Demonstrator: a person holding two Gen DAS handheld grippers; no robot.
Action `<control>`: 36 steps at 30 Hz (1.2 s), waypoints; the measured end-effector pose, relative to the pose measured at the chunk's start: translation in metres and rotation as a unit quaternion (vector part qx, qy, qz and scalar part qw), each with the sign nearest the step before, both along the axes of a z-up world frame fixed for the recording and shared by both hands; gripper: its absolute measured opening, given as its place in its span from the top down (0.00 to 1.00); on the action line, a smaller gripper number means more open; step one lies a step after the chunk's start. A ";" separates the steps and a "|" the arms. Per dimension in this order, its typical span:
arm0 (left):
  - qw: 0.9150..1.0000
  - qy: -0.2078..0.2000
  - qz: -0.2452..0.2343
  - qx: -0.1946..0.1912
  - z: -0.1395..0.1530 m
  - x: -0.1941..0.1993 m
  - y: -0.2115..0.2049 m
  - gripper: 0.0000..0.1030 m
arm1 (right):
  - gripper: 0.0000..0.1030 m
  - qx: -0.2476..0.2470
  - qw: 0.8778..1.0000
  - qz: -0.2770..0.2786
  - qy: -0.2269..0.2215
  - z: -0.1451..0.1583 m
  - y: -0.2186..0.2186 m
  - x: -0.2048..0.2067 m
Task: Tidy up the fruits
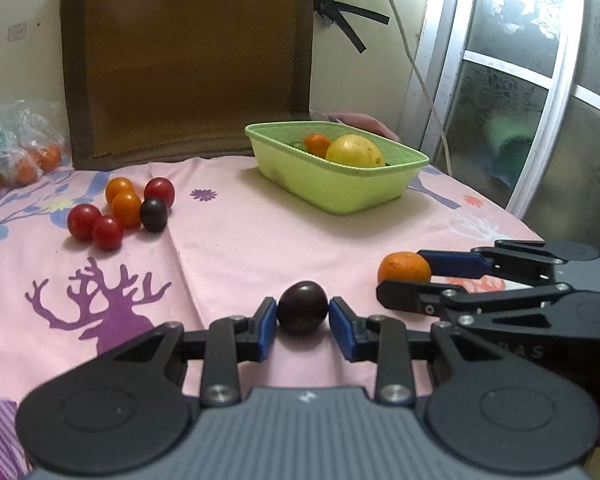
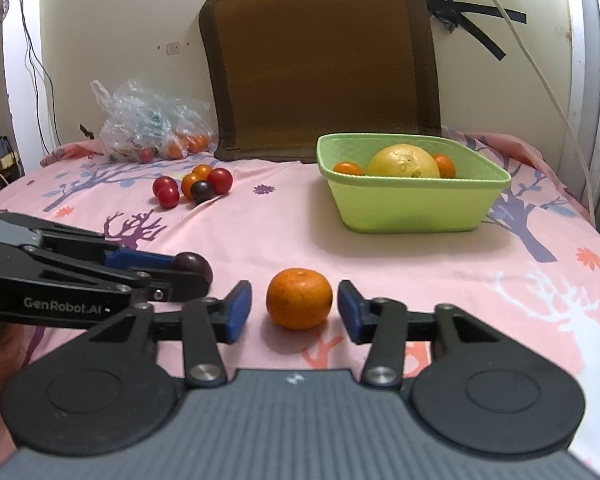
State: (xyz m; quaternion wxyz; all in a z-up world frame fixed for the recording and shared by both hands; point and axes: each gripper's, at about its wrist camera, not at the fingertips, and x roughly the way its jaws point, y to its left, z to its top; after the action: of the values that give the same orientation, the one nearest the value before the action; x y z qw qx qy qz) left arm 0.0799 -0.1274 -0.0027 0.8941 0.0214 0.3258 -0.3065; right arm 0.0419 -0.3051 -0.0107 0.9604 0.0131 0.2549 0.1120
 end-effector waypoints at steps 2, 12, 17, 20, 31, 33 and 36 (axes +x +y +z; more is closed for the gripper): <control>1.000 0.000 0.000 0.000 0.000 -0.001 -0.001 0.71 | 0.50 0.004 1.000 -0.003 0.001 0.000 -0.001 0.000; 1.000 0.000 -0.006 -0.003 -0.001 -0.002 -0.001 0.68 | 0.50 0.000 1.000 0.006 0.010 -0.001 0.001 0.000; 1.000 -0.006 -0.010 0.006 -0.001 -0.004 -0.005 0.64 | 0.50 0.007 1.000 0.007 0.015 -0.001 -0.001 -0.001; 1.000 -0.007 -0.009 0.012 -0.001 -0.003 -0.006 0.64 | 0.50 0.010 1.000 0.003 0.022 -0.002 -0.001 0.001; 1.000 -0.019 -0.011 -0.011 0.022 0.018 -0.014 0.72 | 0.64 0.043 0.999 -0.016 -0.028 0.011 -0.017 0.002; 0.999 -0.023 -0.011 -0.029 0.037 0.034 -0.021 0.72 | 0.64 0.047 0.997 -0.030 -0.045 0.019 -0.023 0.010; 0.998 -0.042 -0.012 -0.041 0.054 0.055 -0.036 0.72 | 0.64 0.035 0.995 -0.050 -0.077 0.032 -0.033 0.023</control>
State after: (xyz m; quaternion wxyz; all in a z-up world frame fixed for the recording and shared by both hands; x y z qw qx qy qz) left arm 0.1346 -0.1633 0.0516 0.9035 0.0017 0.2751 -0.3287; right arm 0.0650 -0.3376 0.0213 0.9805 0.0512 0.1750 0.0736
